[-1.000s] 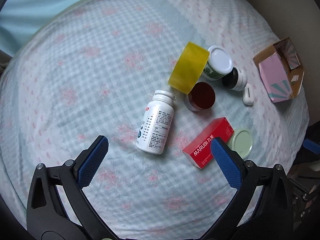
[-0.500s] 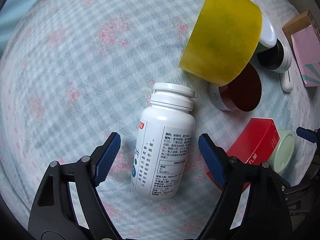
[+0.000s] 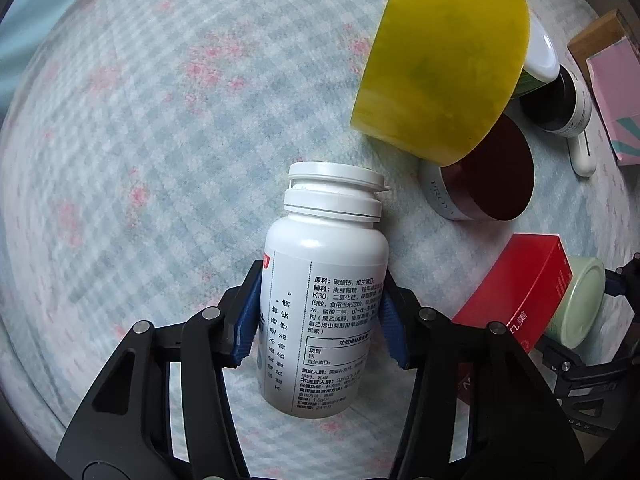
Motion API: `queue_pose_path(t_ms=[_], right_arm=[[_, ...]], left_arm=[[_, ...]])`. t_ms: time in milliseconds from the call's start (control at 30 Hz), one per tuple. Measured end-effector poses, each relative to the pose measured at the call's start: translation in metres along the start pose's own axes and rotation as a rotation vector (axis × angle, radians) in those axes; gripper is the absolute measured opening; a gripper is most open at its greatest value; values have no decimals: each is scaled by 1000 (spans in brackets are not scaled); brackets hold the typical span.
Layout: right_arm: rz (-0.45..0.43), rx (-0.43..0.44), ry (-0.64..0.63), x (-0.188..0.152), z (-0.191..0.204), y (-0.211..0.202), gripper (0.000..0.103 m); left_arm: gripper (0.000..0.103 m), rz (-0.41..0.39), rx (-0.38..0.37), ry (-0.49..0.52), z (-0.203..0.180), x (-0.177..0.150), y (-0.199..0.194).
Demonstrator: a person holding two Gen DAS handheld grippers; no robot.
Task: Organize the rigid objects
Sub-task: 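Grasp the white pill bottle with the left tool while the right tool grasps the pale green lid, then carry the pill bottle and green lid together over the pink cardboard box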
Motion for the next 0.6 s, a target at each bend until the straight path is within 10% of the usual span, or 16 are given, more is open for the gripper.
queue_pose_path(t_ms=[600], right_arm=[[-136, 128, 65, -25, -1, -112, 66]], left_arm=[[48, -173, -83, -148, 0, -55, -137]])
Point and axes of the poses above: each gripper's, at about its wrist camera, not at the fingertips, and y roughly the way its jaws point, z to its left, x to its top, the point moved 9 cm from there along y, roughly the way its jaws point, and after that the axes turned 11 degrees about y, right-handed, at the moved point
